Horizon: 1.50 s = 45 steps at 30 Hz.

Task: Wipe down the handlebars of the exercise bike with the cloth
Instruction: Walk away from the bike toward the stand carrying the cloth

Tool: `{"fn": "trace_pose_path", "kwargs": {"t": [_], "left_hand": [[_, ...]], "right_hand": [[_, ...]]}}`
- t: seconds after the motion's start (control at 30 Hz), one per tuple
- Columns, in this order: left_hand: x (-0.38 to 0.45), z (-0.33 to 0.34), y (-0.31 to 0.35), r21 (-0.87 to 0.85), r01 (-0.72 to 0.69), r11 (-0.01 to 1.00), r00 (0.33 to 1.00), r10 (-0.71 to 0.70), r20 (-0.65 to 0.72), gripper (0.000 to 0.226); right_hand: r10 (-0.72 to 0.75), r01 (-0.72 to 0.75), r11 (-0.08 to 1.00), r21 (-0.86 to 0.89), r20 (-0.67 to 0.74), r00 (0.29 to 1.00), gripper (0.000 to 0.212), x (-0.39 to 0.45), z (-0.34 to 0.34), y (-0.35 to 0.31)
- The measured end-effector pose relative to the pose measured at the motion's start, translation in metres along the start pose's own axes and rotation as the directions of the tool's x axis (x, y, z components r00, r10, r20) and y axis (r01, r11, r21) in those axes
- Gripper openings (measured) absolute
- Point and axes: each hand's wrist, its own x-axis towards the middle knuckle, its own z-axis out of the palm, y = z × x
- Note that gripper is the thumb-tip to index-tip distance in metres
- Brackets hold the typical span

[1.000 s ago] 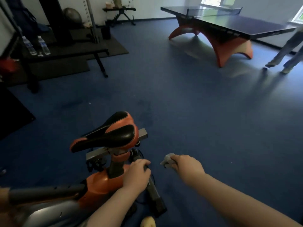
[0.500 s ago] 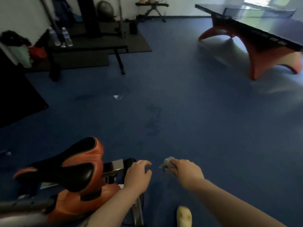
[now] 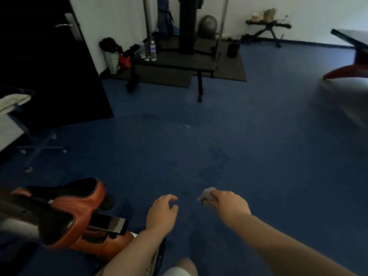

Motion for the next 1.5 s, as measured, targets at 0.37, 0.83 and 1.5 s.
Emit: {"fn": "trace_pose_path", "kwargs": {"t": [0.37,0.83,1.5], "left_hand": [[0.12,-0.037,-0.012,-0.16,0.194,0.968,0.955,-0.224,-0.194,0.024],[0.262,-0.145,-0.013,-0.298,0.288,0.91,0.847,-0.387,-0.363,0.027],[0.447,-0.253,-0.018,-0.559,0.375,0.739,0.457,-0.672,-0.582,0.032]], "right_hand": [[-0.272,0.276,0.959,-0.064,0.064,0.96,0.03,0.171,-0.053,-0.05],[-0.522,0.522,0.853,0.019,-0.025,0.853,0.031,0.366,-0.119,-0.153],[-0.867,0.884,0.467,-0.035,0.177,0.465,0.032,0.607,-0.21,-0.346]]}}
